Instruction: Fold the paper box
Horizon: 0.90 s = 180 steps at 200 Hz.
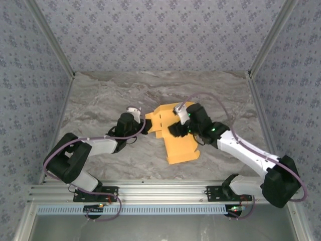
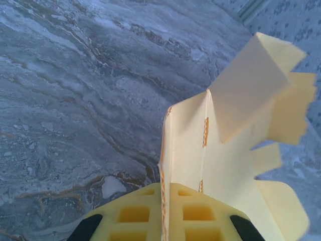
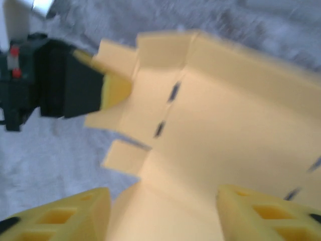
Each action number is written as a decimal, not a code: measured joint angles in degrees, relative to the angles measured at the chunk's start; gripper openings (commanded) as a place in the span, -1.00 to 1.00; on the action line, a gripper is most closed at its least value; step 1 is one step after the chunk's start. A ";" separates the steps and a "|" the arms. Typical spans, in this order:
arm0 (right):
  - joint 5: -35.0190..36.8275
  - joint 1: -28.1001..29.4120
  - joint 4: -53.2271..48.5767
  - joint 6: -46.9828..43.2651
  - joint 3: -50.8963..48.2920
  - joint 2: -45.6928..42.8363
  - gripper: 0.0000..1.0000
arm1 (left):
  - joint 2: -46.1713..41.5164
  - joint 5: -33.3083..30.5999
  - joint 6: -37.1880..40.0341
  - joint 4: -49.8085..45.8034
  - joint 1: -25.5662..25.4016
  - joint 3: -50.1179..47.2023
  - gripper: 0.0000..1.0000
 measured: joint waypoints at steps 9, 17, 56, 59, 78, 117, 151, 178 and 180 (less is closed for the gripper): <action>0.28 1.97 1.40 1.55 -1.20 1.42 0.49 | 0.26 -0.07 -0.90 0.61 0.00 0.00 -1.00; 0.37 3.19 2.32 3.39 -1.79 3.10 0.52 | 0.74 0.00 -1.51 1.36 -0.02 0.00 -1.00; 3.13 5.40 5.09 12.46 -0.92 12.90 0.57 | 4.37 1.01 -3.69 4.92 0.02 -0.83 -1.00; 3.50 5.49 5.16 12.85 -0.70 13.55 0.57 | 4.50 1.09 -3.76 5.16 0.02 -0.94 -1.00; 5.33 5.86 5.31 15.39 0.87 16.63 0.57 | 4.92 1.53 -4.07 5.99 0.02 -1.60 -1.00; 7.30 7.67 5.03 18.23 8.02 24.15 0.56 | 5.55 2.95 -4.24 8.07 0.02 -1.64 -1.00; 11.10 9.11 3.08 22.25 10.97 28.28 0.30 | 6.75 2.84 -4.26 9.18 0.42 -2.10 -1.00; 14.29 7.80 1.42 24.48 10.86 28.35 0.11 | 6.75 3.26 -4.04 9.16 0.28 -2.38 -1.00; 14.38 7.69 1.38 24.41 10.82 28.35 0.10 | 6.75 3.28 -4.00 9.18 0.28 -2.38 -1.00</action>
